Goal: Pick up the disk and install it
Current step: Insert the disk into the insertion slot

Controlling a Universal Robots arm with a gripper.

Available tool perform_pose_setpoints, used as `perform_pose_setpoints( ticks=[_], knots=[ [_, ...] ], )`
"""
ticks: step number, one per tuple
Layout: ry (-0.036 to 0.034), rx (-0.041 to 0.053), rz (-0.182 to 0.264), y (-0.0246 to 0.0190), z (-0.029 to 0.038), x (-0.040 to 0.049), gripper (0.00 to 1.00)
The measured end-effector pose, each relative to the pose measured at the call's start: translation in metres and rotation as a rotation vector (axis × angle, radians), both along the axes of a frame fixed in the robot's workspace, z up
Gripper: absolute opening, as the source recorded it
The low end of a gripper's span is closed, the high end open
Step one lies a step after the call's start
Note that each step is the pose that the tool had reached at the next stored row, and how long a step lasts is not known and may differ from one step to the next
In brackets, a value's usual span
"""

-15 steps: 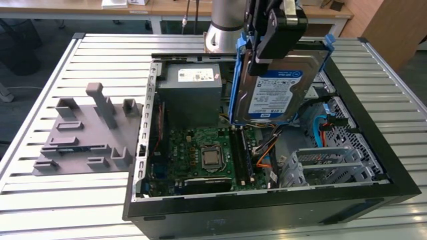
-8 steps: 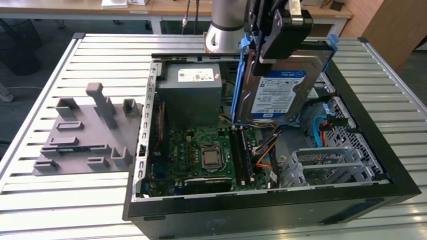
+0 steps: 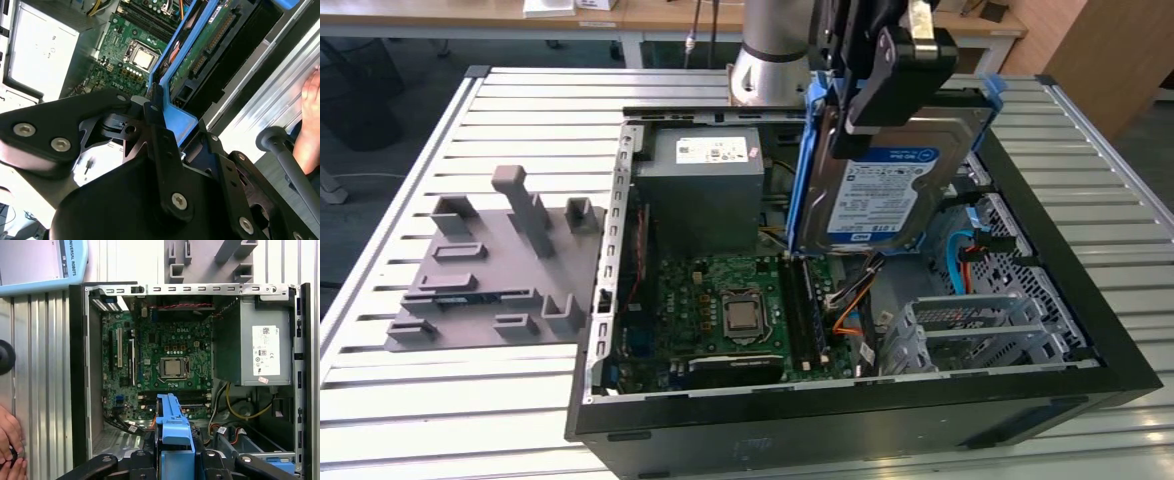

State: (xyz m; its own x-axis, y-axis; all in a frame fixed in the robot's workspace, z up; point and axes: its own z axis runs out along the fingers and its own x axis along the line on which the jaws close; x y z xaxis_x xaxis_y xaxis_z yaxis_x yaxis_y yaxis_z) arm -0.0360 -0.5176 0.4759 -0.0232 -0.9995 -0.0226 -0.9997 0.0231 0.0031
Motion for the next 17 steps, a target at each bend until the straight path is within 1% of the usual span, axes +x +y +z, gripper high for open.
perform_pose_setpoints(
  ticks=[5, 7, 11, 17],
  knots=[
    [0.0000, -0.0001, 0.000, -0.0089, -0.0004, 0.0007, 0.36],
    [0.0000, -0.0002, 0.000, -0.0114, -0.0005, 0.0012, 0.36],
    [0.0000, -0.0006, 0.000, -0.0149, -0.0006, 0.0042, 0.36],
    [0.0002, -0.0006, 0.000, -0.0173, -0.0009, 0.0123, 0.36]
  ],
)
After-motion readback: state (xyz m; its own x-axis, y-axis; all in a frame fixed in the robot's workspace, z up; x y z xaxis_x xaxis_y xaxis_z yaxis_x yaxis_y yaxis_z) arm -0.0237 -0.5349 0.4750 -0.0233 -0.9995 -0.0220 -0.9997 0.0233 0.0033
